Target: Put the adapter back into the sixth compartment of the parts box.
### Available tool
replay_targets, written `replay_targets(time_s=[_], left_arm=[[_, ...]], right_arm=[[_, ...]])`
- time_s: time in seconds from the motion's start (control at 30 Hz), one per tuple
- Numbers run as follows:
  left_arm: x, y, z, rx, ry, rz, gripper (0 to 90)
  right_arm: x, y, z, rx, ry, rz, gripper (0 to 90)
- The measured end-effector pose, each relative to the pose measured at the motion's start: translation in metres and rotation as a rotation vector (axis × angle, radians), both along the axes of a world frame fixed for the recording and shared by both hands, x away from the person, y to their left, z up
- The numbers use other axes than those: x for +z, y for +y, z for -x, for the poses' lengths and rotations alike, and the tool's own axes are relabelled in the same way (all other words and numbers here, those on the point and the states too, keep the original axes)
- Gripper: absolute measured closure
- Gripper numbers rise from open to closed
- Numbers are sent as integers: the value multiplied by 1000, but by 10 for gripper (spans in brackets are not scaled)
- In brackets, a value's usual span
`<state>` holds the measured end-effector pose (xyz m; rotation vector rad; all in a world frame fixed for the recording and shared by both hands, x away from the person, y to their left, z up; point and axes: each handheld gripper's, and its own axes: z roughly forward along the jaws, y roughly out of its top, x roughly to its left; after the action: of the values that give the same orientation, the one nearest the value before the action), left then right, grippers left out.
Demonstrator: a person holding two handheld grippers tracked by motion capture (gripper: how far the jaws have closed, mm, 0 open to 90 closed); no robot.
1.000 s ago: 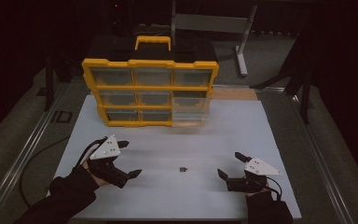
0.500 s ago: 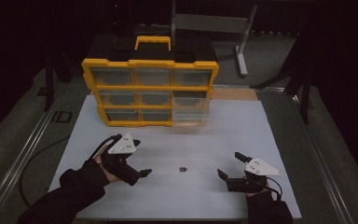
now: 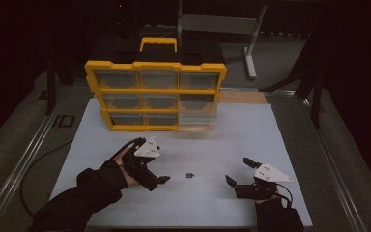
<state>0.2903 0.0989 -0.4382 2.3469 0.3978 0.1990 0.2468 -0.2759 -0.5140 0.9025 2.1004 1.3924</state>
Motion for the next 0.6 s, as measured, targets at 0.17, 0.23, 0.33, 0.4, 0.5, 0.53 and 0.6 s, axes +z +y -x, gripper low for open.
replay_targets(time_s=[0.17,0.23,0.33,0.4,0.5,0.53,0.6], left_arm=[[-3,-15,-3,-30,3,-25,4],[-5,-19,-5,-37,6,-37,4],[-7,-26,-7,-44,12,-50,4],[-9,-29,-8,-40,16,-64,5],[-11,-34,-11,-48,26,-90,5],[-12,-36,-12,-56,27,-103,5],[-13,-40,-13,-59,35,-110,5]], right_arm=[[0,0,0,1,-2,1,84],[0,0,0,0,2,-1,84],[0,0,0,7,0,5,84],[0,0,0,6,-1,4,84],[0,0,0,8,2,0,84],[0,0,0,9,0,3,84],[-1,0,0,10,1,1,84]])
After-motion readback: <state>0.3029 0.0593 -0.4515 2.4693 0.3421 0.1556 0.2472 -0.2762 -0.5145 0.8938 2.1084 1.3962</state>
